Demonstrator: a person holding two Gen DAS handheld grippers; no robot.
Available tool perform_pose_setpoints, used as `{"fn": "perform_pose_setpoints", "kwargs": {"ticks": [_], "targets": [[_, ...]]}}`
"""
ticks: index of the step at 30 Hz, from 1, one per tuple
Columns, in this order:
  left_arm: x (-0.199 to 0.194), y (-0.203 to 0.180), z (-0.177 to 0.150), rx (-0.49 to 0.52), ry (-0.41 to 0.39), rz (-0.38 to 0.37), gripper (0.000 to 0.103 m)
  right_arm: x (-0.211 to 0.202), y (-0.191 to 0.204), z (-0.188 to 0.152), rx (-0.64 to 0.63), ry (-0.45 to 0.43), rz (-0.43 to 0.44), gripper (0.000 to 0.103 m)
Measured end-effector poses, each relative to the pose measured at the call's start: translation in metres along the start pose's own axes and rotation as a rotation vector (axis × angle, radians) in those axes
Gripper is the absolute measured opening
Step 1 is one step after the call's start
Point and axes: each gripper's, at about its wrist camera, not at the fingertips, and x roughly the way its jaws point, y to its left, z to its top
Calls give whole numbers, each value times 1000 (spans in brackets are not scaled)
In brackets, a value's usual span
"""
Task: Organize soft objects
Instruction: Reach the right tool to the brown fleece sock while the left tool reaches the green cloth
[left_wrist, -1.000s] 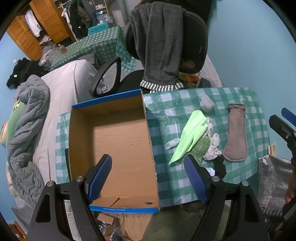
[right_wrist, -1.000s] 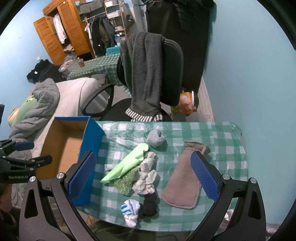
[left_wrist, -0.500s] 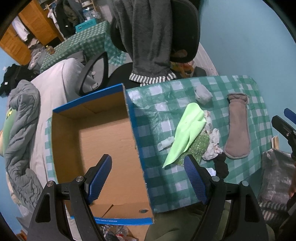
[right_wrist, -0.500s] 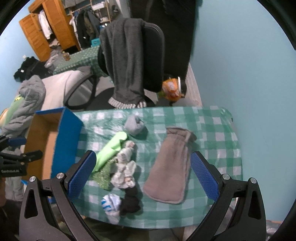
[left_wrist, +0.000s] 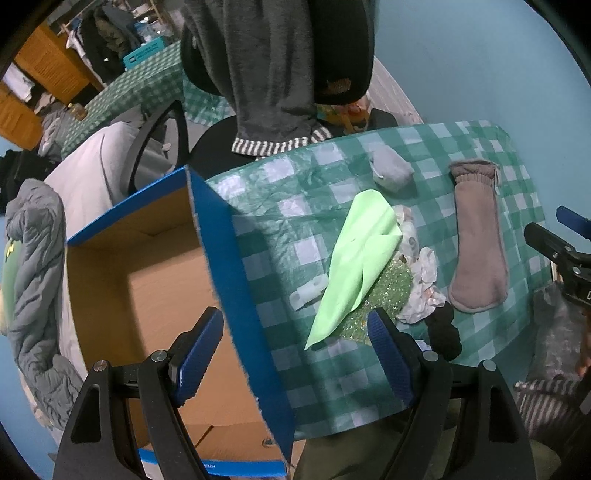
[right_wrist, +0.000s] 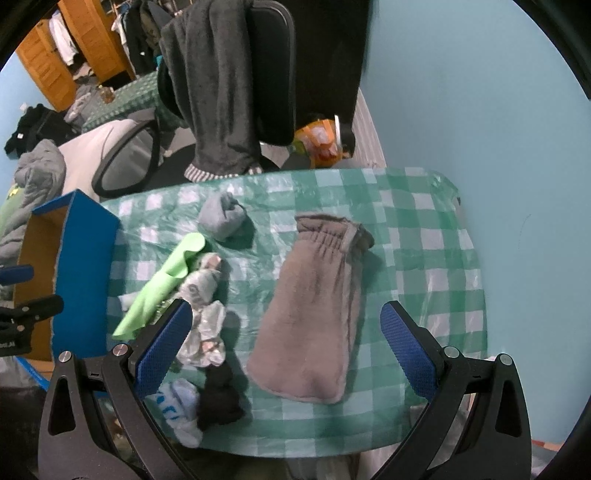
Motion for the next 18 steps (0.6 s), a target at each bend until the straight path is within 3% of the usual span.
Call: {"fn": "perform_pose_setpoints", "kwargs": {"ticks": [18], "targets": [[53, -23, 21, 54, 57, -27, 82, 69, -15, -6, 12, 115, -43, 101]]}}
